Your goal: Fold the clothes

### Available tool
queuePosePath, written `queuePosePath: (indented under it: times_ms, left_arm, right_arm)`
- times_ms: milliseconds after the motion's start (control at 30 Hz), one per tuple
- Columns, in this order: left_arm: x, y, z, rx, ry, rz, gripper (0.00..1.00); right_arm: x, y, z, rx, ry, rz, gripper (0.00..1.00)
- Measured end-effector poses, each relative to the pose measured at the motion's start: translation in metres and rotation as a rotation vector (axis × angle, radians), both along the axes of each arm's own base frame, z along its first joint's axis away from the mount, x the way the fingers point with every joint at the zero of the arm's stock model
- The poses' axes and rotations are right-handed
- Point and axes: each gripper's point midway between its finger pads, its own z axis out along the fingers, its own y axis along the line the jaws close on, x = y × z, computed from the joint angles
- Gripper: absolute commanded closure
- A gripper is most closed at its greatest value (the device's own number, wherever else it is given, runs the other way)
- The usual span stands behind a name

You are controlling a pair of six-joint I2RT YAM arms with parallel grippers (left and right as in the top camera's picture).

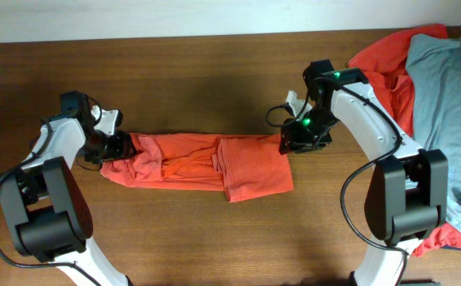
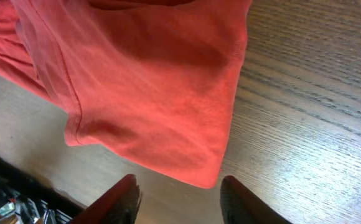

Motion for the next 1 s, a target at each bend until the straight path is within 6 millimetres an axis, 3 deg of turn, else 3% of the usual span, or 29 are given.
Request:
queuePosePath:
  times_ms: [133,167,200,500,700,833,1000]
  left_arm:
    - [0.000,-0.003,0.001,-0.016,-0.002,-0.002,0.22]
    - [0.000,-0.003,0.001,-0.020,-0.002,-0.003,0.05]
    - [0.000,-0.006,0.002,-0.031,-0.003,-0.007,0.01]
    - [0.000,-0.014,0.008,-0.070,-0.002,0.001,0.01]
    - [-0.002,-0.003,0.012,-0.069,0.004,0.065,0.01]
    - [-0.004,0.009,0.023,-0.057,-0.008,0.106,0.01]
    - [-0.004,0.011,0.034,-0.051,-0.030,0.119,0.01]
  right_arm:
    - [-0.002,0.010,0.000,0.005,-0.015,0.051,0.49]
    - [-0.002,0.014,0.000,0.002,-0.024,0.066,0.47]
    - [-0.001,0.023,-0.002,-0.009,-0.053,0.102,0.45]
    - [0.006,0.078,-0.007,-0.108,-0.211,0.221,0.43]
    - [0.003,0.113,-0.009,-0.120,-0.275,0.247,0.41]
    - [0.002,0.131,-0.020,-0.144,-0.294,0.238,0.42]
    - [-0.002,0.139,-0.039,-0.175,-0.266,0.216,0.42]
